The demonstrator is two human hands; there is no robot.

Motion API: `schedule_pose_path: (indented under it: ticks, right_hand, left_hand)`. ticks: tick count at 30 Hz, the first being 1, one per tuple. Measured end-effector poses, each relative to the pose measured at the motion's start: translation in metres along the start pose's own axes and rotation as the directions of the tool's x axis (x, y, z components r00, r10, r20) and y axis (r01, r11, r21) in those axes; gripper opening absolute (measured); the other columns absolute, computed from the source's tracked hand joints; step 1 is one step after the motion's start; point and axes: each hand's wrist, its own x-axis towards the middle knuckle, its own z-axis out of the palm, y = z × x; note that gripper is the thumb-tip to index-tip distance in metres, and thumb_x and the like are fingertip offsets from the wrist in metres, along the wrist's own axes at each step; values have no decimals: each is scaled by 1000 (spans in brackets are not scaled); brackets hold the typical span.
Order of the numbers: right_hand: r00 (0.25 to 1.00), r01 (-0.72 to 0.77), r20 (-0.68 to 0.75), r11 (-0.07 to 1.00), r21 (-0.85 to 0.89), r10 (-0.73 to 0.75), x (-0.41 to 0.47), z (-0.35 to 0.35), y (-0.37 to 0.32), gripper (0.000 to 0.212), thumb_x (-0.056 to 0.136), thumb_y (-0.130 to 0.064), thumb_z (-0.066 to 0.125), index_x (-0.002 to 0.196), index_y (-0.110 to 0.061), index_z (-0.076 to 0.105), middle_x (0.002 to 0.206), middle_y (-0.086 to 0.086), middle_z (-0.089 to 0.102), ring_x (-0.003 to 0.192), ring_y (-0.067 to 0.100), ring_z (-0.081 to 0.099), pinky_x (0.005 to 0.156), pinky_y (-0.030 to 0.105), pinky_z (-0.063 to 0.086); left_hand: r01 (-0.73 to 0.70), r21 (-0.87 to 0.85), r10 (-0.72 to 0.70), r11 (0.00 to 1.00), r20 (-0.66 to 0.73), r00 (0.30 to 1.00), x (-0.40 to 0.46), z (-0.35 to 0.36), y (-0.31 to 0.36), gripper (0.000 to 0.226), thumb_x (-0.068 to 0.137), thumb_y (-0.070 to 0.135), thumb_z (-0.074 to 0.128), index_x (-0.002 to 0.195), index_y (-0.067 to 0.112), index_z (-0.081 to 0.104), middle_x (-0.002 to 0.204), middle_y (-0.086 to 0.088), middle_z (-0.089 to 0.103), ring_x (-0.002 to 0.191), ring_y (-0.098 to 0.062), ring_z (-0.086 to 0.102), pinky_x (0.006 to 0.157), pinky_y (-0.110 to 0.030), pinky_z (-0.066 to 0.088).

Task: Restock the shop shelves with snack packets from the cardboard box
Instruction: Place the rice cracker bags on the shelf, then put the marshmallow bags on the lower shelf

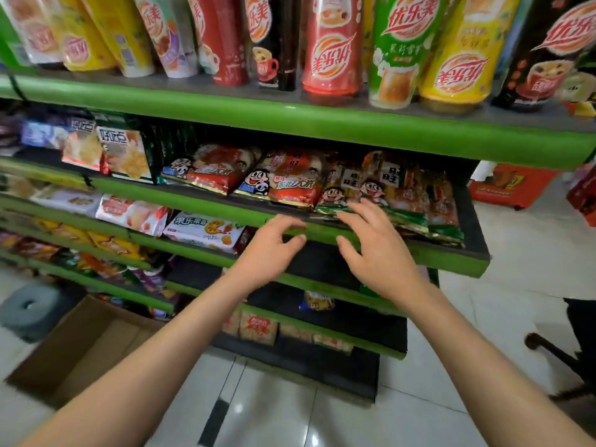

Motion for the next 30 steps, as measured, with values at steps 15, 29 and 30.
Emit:
schedule_pose_path:
  ticks: [15, 29, 30]
  right_hand:
    - [846, 46, 481, 931, 362, -229, 23, 238, -291, 25, 93, -22, 59, 117, -18, 67, 118, 0, 67, 110, 17, 60, 97, 34, 46]
    - [521, -180, 817, 903, 389, -248, 55, 473, -428, 16, 92, -15, 65, 107, -15, 69, 100, -1, 70, 97, 13, 63, 87, 23, 47]
    - [500, -201, 833, 903, 379, -238, 62, 491, -429, 15, 91, -15, 65, 106, -16, 69, 101, 1, 70, 97, 14, 64, 89, 26, 48]
  left_hand:
    - [525, -121, -539, 843, -181, 823, -222, -222, -235, 11, 94, 17, 61, 97, 16, 71, 80, 7, 65, 65, 5, 54, 58, -9, 39]
    - [702, -634, -942, 323, -142, 306, -354, -323, -435, 15, 91, -4, 51, 89, 9, 58, 79, -13, 56, 63, -15, 51, 51, -20, 40]
    - [709, -646, -955, 281, -114, 274, -354, -326, -449, 15, 91, -3, 51, 88, 10, 58, 80, -13, 58, 64, -16, 53, 54, -22, 39]
